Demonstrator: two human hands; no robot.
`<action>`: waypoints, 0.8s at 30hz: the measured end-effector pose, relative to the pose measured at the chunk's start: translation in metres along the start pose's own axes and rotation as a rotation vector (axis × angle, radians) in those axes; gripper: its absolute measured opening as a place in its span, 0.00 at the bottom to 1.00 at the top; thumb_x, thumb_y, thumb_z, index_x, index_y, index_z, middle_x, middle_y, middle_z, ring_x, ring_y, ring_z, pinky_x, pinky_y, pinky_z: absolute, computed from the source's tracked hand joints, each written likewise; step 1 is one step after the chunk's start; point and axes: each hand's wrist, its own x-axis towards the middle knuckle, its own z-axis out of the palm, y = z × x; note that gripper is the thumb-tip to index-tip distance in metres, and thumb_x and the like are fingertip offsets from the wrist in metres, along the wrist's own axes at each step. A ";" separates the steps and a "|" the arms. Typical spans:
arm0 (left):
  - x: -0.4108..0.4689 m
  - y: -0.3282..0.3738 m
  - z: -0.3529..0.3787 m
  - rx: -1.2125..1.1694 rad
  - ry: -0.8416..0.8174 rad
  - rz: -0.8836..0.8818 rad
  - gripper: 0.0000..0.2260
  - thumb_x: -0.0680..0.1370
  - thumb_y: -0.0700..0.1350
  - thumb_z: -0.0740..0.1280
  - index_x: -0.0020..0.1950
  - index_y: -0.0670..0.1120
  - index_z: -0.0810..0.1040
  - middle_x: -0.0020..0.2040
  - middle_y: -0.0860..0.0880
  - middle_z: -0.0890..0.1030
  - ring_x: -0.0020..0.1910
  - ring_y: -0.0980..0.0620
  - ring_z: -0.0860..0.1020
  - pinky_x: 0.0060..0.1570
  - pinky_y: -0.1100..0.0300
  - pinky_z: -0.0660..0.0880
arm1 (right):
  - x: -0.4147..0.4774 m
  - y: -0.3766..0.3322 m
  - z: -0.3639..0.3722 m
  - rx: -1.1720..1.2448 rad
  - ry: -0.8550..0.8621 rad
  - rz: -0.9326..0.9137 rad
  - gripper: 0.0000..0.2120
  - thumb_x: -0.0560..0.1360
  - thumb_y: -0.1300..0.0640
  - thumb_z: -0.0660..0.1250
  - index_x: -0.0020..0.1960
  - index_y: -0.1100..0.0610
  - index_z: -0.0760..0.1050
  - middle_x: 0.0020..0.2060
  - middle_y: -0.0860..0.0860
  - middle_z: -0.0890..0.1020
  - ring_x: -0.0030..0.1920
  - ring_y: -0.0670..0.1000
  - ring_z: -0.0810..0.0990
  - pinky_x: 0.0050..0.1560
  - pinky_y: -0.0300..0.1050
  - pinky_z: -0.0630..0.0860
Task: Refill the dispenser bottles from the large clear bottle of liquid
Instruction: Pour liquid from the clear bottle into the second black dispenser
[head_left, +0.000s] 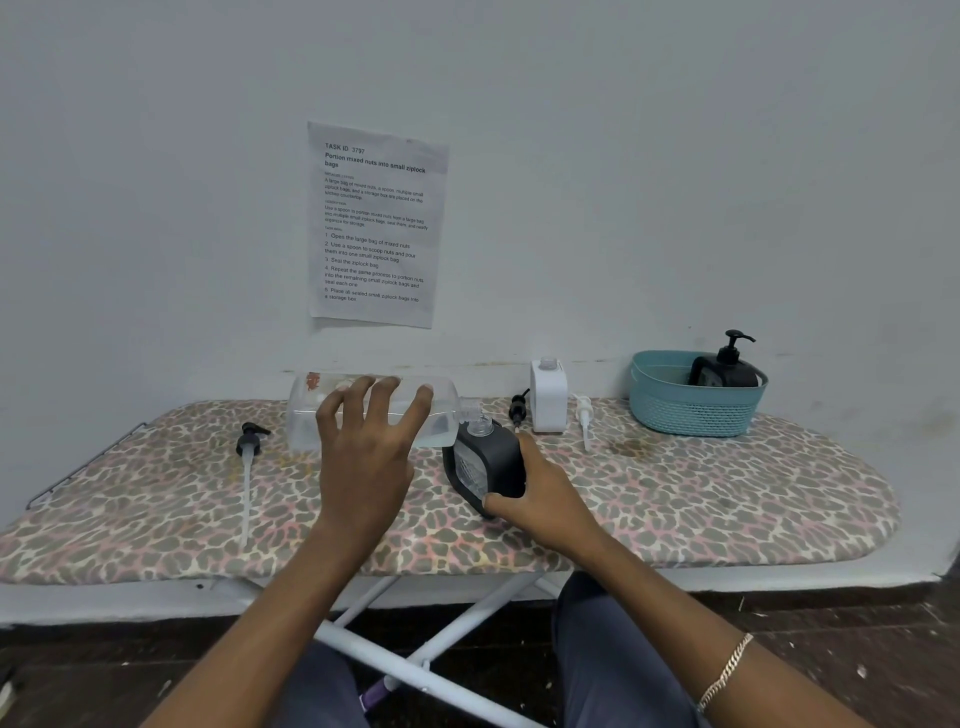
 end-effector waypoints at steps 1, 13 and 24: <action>0.000 0.000 0.000 0.000 0.002 0.001 0.36 0.62 0.26 0.68 0.68 0.49 0.80 0.65 0.40 0.80 0.67 0.36 0.75 0.65 0.40 0.63 | 0.000 0.000 0.000 -0.001 0.000 0.001 0.31 0.74 0.54 0.76 0.72 0.44 0.66 0.53 0.39 0.81 0.50 0.39 0.81 0.45 0.33 0.78; 0.001 0.000 -0.001 0.002 -0.005 0.009 0.36 0.62 0.26 0.67 0.68 0.48 0.80 0.65 0.40 0.79 0.67 0.35 0.75 0.65 0.40 0.63 | 0.000 0.000 0.000 -0.005 0.000 0.002 0.32 0.73 0.54 0.76 0.73 0.45 0.65 0.55 0.41 0.82 0.52 0.40 0.81 0.48 0.37 0.80; 0.002 0.000 -0.001 0.008 -0.011 0.015 0.36 0.62 0.26 0.68 0.68 0.49 0.80 0.65 0.40 0.79 0.67 0.36 0.75 0.66 0.40 0.63 | -0.001 0.000 0.000 0.002 -0.001 0.001 0.33 0.74 0.54 0.75 0.74 0.45 0.65 0.56 0.40 0.81 0.52 0.39 0.81 0.46 0.33 0.77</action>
